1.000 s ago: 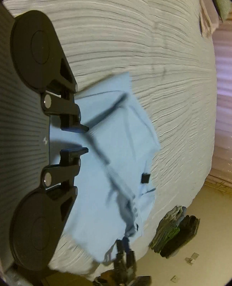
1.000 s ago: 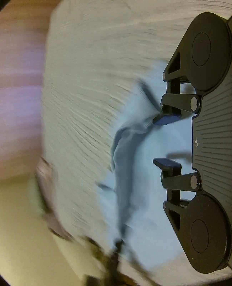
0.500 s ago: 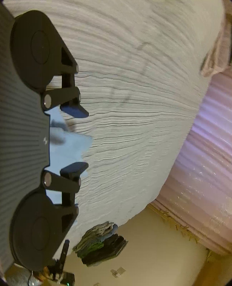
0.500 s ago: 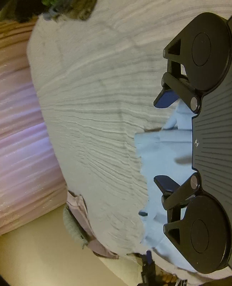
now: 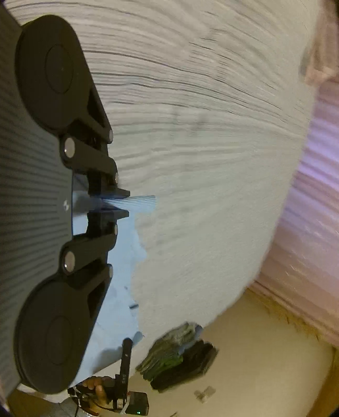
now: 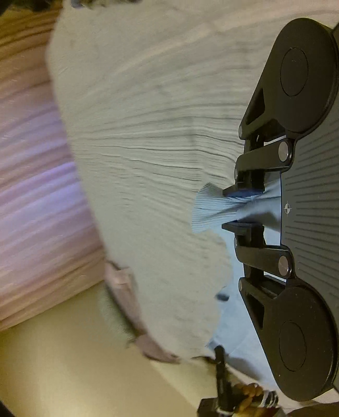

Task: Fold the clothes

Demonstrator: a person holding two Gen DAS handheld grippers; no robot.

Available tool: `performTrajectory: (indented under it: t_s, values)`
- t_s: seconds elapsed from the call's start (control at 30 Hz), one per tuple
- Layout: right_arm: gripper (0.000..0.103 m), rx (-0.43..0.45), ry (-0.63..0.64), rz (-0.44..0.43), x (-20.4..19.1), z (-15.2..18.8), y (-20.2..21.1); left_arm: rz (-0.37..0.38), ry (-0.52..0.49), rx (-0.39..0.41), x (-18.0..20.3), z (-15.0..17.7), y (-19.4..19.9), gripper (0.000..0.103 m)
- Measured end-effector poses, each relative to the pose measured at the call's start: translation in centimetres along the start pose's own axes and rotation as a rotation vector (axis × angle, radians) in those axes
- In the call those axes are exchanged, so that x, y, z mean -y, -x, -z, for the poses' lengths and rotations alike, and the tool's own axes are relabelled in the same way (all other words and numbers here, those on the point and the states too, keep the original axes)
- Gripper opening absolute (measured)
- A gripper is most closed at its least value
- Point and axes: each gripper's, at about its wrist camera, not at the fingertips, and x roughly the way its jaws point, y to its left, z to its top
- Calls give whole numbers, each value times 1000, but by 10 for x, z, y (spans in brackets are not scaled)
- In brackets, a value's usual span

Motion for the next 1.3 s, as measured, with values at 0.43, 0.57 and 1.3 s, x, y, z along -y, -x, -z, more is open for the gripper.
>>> performTrajectory:
  t_s: [0.43, 0.57, 1.3]
  values:
    - [17, -25, 28, 172, -9, 9, -29, -97, -133, 100, 27, -5, -20, 5]
    - [22, -91, 71, 258, -17, 11, -48, -179, -154, 47, 21, 5, -44, 6]
    - [67, -54, 3, 268, -73, 10, -30, -180, -243, -64, 68, 24, -60, 16]
